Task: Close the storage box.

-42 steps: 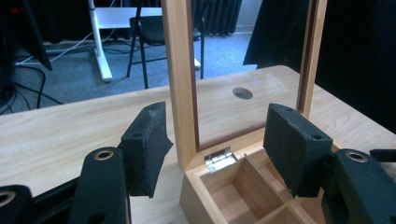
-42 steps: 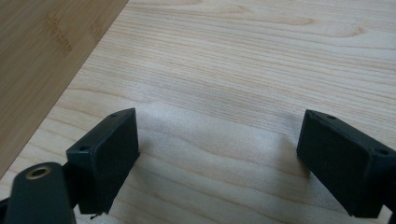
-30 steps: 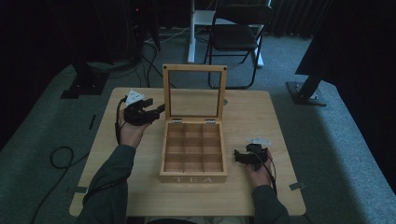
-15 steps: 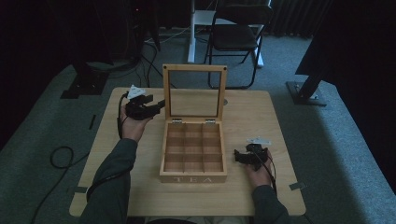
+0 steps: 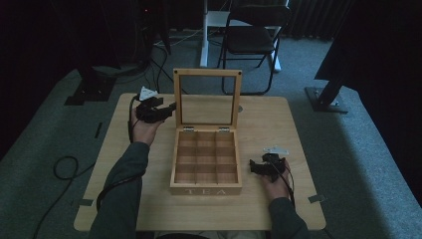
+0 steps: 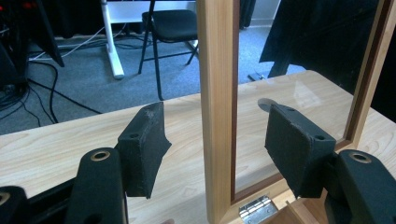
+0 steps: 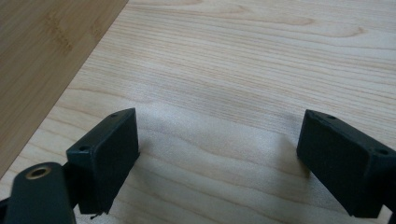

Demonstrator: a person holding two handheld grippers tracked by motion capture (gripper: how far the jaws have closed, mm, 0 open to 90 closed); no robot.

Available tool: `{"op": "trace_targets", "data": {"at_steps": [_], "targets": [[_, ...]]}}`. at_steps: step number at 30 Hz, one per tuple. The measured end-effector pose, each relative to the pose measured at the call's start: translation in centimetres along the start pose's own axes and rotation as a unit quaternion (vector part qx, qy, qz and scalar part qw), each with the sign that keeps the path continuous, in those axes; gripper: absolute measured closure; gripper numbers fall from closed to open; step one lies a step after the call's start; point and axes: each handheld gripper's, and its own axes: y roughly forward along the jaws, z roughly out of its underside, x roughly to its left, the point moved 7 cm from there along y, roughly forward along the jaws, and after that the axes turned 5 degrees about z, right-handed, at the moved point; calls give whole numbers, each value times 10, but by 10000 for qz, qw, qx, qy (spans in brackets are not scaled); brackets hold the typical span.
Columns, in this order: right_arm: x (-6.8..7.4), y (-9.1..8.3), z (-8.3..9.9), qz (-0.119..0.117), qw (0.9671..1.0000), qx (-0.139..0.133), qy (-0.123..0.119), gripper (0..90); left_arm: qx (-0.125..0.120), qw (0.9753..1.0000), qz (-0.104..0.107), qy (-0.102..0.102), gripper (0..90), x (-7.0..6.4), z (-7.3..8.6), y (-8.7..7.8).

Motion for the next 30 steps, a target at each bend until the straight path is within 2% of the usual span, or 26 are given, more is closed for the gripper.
{"op": "trace_targets", "data": {"at_steps": [13, 19, 24, 27, 30], "targets": [[0, 0, 0, -2, 10000, 0, -3, 123, 106, 9999, 21, -43, 374, -2, -2, 22], [0, 0, 0, -1, 10000, -2, -4, 123, -5, 9998, 97, -195, 375, -2, -5, 26], [0, 0, 0, -2, 10000, -1, -3, 123, 16, 9998, 110, -151, 375, -3, -8, 30], [0, 0, 0, -2, 10000, -2, -5, 123, -61, 9994, 187, -286, 379, -3, -10, 32], [0, 0, 0, -2, 10000, -2, -4, 123, -59, 9993, 212, -298, 387, -3, -12, 35]]}}
